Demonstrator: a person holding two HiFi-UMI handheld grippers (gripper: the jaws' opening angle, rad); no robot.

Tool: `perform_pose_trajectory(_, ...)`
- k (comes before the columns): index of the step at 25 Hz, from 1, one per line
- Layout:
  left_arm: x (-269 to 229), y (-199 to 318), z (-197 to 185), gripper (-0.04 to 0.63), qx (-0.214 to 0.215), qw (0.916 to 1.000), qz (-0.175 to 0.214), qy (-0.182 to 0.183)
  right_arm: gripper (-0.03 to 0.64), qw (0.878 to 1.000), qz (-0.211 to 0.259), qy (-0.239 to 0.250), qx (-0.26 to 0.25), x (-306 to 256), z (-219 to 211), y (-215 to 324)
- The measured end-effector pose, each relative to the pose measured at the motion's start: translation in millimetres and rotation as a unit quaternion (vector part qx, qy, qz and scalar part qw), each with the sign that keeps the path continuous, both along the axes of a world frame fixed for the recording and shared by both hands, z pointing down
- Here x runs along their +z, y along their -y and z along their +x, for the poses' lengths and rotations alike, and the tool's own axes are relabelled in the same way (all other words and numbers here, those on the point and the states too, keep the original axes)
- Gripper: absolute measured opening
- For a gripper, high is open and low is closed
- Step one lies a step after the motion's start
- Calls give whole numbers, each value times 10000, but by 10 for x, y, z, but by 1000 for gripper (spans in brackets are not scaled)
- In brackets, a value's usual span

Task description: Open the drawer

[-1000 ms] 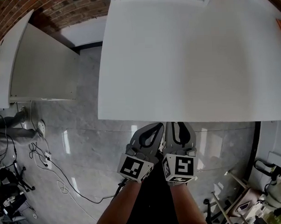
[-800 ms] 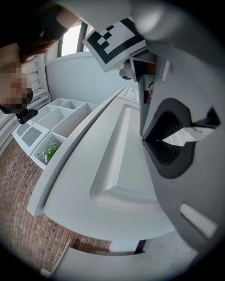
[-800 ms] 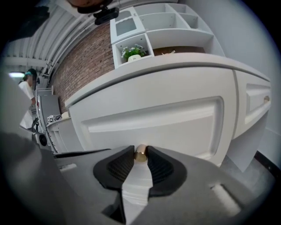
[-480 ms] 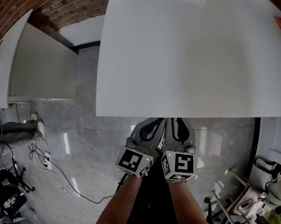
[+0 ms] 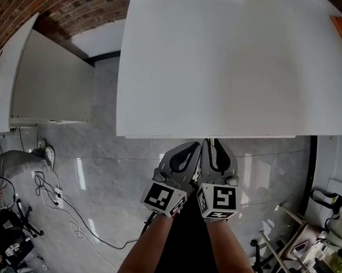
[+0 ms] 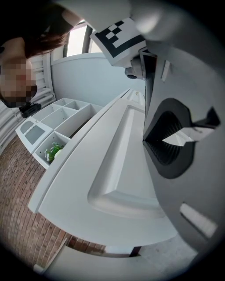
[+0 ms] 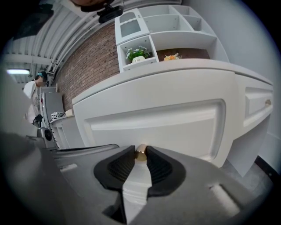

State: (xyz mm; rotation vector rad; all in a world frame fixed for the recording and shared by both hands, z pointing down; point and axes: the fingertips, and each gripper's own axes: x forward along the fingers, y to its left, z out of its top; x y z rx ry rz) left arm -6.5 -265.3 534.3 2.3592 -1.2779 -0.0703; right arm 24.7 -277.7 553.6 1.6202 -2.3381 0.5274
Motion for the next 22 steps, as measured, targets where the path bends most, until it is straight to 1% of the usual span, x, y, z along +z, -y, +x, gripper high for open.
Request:
perform_pose_trajectory(11,-33,-167,32,0,46,10000,35,-13,71,10000,63,-20,39,-27,22,-173)
perform_pose_trajectory(22,-65,-225,61,-3,76,9999,75,-86,70,10000,-15,-13,62,-24,49,-248)
